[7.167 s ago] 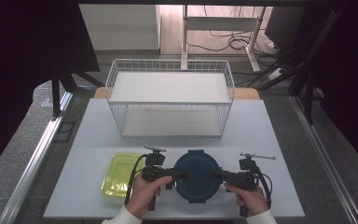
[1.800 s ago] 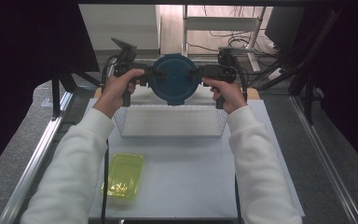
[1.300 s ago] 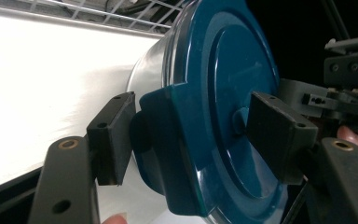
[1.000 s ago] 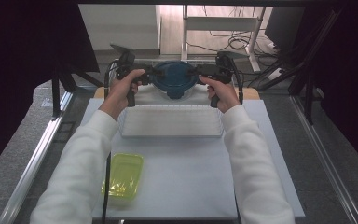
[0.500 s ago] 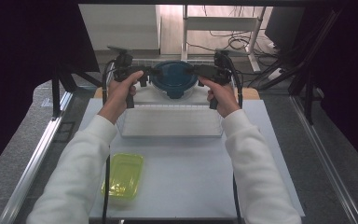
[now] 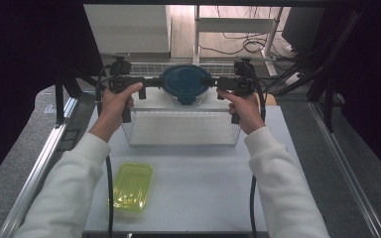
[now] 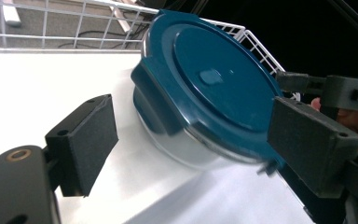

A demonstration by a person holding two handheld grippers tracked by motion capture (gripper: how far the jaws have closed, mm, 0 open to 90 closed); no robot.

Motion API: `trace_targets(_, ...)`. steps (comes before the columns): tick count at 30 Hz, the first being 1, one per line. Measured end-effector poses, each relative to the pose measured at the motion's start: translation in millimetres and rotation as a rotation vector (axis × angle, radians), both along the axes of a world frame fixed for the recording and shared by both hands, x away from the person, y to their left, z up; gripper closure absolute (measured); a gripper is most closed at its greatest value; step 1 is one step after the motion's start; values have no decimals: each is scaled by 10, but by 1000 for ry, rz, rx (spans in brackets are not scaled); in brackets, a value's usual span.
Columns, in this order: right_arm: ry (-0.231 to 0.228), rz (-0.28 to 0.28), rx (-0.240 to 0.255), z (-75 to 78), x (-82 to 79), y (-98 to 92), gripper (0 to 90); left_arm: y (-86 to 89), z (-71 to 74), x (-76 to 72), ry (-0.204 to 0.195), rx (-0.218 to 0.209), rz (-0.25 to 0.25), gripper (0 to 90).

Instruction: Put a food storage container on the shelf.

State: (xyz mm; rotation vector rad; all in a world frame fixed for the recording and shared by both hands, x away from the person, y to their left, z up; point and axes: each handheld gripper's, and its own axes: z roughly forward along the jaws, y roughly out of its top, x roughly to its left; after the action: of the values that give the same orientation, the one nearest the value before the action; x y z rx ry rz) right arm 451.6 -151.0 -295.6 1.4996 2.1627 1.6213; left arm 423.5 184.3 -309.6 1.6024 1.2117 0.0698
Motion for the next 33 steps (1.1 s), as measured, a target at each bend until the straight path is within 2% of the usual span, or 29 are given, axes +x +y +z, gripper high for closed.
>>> trace_targets(5, -31, 20, -24, -12, -109, -79, 154, 56, 1, -174, -36, 17, -6, 174)
trace_targets(8, -45, 31, -37, -26, -183, -120, 165, 70, -9, -267, -52, 48, -5, 174)
trace_targets(12, -66, 47, -62, -68, -287, -169, 190, 97, -44, -406, -65, 59, -17, 181)
trace_targets(18, -89, 58, -71, -185, -445, -279, 236, 132, -134, -651, -88, 119, -36, 197)
trace_targets(22, -95, 79, -77, -293, -586, -350, 244, 168, -196, -821, -100, 128, -52, 201)
trace_targets(27, -111, 95, -101, -421, -804, -430, 247, 219, -307, -1047, -102, 158, -65, 201)
trace_targets(30, -132, 97, -114, -496, -935, -490, 247, 243, -414, -1180, -103, 169, -68, 201)
trace_targets(33, -125, 100, -116, -591, -1048, -537, 246, 246, -547, -1284, -94, 182, -72, 201)
